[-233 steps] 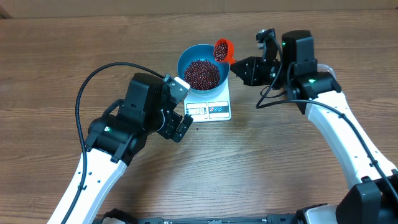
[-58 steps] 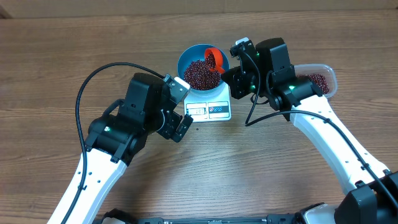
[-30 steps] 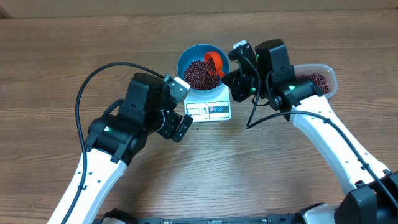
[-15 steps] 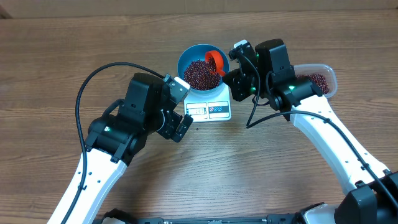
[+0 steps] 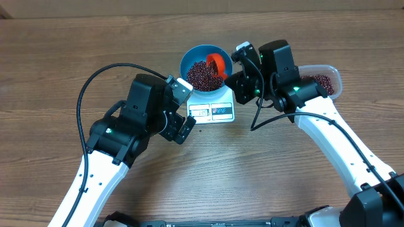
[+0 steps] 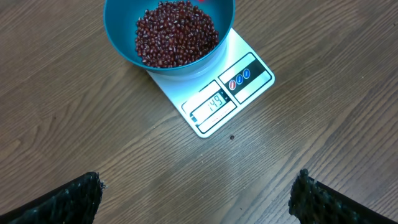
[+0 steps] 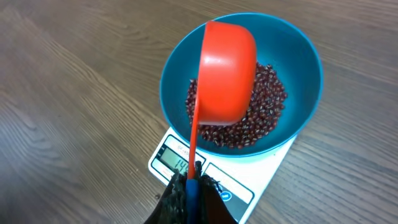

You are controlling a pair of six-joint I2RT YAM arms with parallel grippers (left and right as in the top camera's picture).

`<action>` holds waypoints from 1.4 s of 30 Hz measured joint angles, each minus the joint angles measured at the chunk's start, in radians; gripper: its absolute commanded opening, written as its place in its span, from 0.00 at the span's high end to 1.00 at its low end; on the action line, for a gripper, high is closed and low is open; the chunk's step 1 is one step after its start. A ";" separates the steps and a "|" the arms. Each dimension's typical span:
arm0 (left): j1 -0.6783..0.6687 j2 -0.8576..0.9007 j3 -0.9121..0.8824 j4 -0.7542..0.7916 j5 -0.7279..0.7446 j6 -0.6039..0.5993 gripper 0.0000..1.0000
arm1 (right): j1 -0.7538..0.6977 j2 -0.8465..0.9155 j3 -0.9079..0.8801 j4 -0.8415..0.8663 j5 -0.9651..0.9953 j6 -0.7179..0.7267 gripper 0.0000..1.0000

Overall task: Scoop item into bowl and weigh 150g on scale
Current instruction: 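Tilt scoop slowly with right gripper, trickling beans into bowl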

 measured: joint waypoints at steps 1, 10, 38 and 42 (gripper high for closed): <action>0.000 0.000 0.000 0.000 0.000 0.000 0.00 | 0.000 0.000 0.000 0.001 0.002 -0.002 0.96; 0.000 0.000 0.000 0.000 0.000 0.000 0.00 | 0.000 0.000 0.000 0.009 0.060 0.035 0.96; 0.000 0.000 0.000 0.000 0.000 0.000 0.00 | 0.000 0.000 0.000 0.008 0.056 0.048 0.96; 0.000 0.000 0.000 0.000 0.000 0.000 0.00 | -0.007 0.000 0.000 0.013 0.025 0.097 0.96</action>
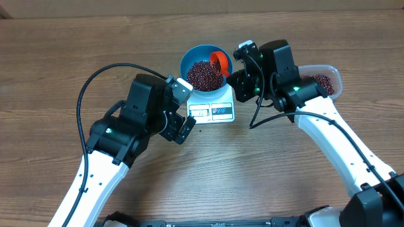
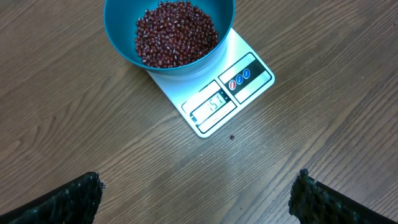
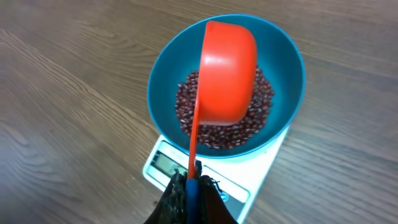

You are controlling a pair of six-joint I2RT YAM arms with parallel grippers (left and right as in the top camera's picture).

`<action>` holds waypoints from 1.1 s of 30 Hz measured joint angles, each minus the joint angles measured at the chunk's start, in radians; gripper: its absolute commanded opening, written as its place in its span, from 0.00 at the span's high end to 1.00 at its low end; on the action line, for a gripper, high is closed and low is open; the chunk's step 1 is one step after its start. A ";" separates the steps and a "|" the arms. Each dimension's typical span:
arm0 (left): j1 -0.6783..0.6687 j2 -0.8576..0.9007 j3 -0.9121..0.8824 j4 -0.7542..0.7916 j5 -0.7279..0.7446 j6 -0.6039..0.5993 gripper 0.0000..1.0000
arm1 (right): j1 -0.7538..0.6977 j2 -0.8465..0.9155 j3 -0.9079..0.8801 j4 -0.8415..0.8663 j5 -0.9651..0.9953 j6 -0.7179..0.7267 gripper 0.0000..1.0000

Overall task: Scoop item into bowl and weigh 150g on scale
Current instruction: 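Tilt scoop slowly with right gripper, trickling beans into bowl, then move scoop with right gripper back to bean tub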

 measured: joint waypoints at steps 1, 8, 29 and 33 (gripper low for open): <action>0.000 0.000 0.000 0.000 0.000 0.000 0.00 | -0.005 0.000 0.000 0.003 -0.018 0.007 0.96; 0.000 0.000 0.000 0.000 0.000 0.000 0.00 | -0.190 0.000 0.000 0.016 -0.327 0.047 0.96; 0.000 0.000 0.000 0.000 0.000 0.000 0.00 | -0.740 -0.011 0.002 -0.345 -0.344 0.017 0.96; 0.000 0.000 0.000 0.000 0.000 0.000 0.00 | -0.739 -0.015 0.002 -0.351 -0.196 0.036 0.96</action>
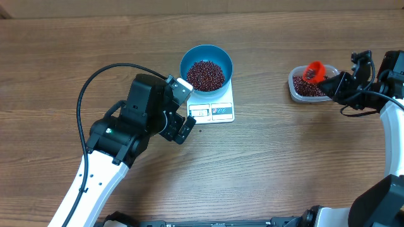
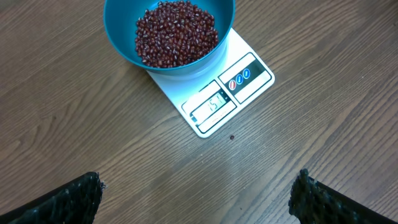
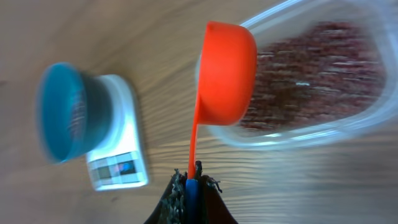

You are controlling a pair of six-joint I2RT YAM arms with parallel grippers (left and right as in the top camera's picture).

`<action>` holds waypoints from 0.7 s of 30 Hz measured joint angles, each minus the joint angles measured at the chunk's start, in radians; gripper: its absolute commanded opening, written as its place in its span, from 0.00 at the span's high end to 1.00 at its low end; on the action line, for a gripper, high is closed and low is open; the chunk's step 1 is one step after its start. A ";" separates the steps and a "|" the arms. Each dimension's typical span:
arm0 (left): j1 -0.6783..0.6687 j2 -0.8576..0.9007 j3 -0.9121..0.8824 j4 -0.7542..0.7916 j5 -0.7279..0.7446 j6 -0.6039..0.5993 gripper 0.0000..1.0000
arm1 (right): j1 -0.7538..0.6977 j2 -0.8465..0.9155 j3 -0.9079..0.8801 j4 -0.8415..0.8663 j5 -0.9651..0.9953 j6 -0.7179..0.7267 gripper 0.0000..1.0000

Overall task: Scoop item into bowl and weigh 150g on scale
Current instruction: 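Move scoop with right gripper back to bean tub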

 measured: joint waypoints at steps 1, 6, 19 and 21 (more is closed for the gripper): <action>0.000 0.000 0.000 0.000 0.000 0.000 0.00 | 0.000 0.000 0.000 -0.002 0.042 0.011 0.96; 0.000 0.000 0.000 0.000 0.000 0.000 0.00 | 0.026 0.000 0.000 -0.016 0.229 0.047 0.96; 0.000 0.000 0.000 0.000 0.000 0.000 0.00 | 0.311 0.000 0.000 0.008 0.665 0.064 0.96; 0.000 0.000 0.000 0.000 0.000 0.000 0.00 | 0.334 0.000 0.000 0.009 0.712 0.063 0.96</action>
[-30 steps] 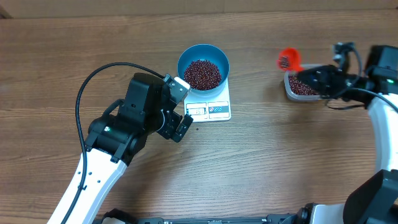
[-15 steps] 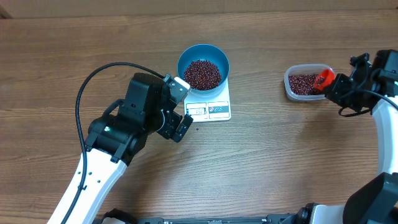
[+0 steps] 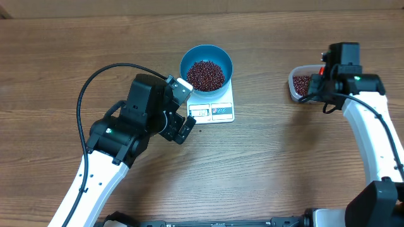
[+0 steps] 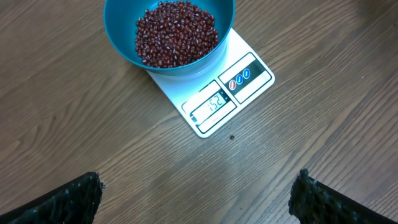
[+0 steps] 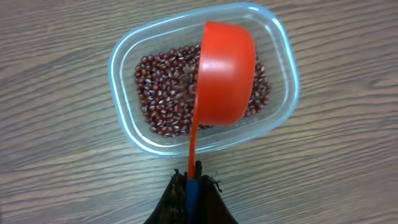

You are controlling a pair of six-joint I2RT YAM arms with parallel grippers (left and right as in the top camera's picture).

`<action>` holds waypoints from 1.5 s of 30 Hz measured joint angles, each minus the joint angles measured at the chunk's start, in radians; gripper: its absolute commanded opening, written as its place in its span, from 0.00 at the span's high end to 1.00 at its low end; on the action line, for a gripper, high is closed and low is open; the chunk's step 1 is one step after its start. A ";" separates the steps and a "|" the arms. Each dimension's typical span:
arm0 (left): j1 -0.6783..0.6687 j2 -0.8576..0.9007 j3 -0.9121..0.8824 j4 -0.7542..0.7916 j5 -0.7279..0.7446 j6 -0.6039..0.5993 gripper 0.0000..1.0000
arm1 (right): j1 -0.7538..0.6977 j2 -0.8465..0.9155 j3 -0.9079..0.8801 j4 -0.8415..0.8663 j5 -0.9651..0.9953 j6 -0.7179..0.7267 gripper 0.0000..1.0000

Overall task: Scoop item into bowl and weigh 150g on scale
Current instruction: 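Move scoop with right gripper back to bean tub, then lift scoop from tub with right gripper, then carry scoop with right gripper over the blue bowl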

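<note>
A blue bowl full of red beans sits on the white scale. Its display seems to read 152. At the right, my right gripper is shut on the handle of an orange scoop. The scoop hangs over the clear tub of beans, and its inside is hidden. My left gripper stays open over bare wood in front of the scale, holding nothing.
A single stray bean lies on the wooden table just in front of the scale. The left arm's black cable loops over the table's left side.
The right gripper with the scoop has shifted left, from the tub's right side to squarely over the tub. The scale reading went from about 151 to 152. The left arm is unchanged.
The scoop was first tipped over the blue bowl with the scale near 149. Then it stood slightly higher over the bowl and the scale read about 151. Later it was beside the clear tub on the right, and now it hangs centred above it.
</note>
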 measured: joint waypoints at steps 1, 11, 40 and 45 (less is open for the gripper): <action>0.000 0.000 0.000 0.000 0.000 0.000 0.00 | 0.008 0.000 0.000 0.000 0.020 0.001 0.96; 0.000 0.000 0.000 0.000 0.000 0.000 0.00 | 0.045 0.000 0.000 0.000 0.126 0.001 0.96; 0.000 0.000 0.000 0.000 0.000 0.000 0.01 | 0.153 -0.004 0.011 0.113 -0.129 -0.061 0.97; 0.000 0.000 0.000 0.000 0.000 0.000 0.00 | 0.211 -0.029 0.021 0.228 -0.333 -0.101 0.96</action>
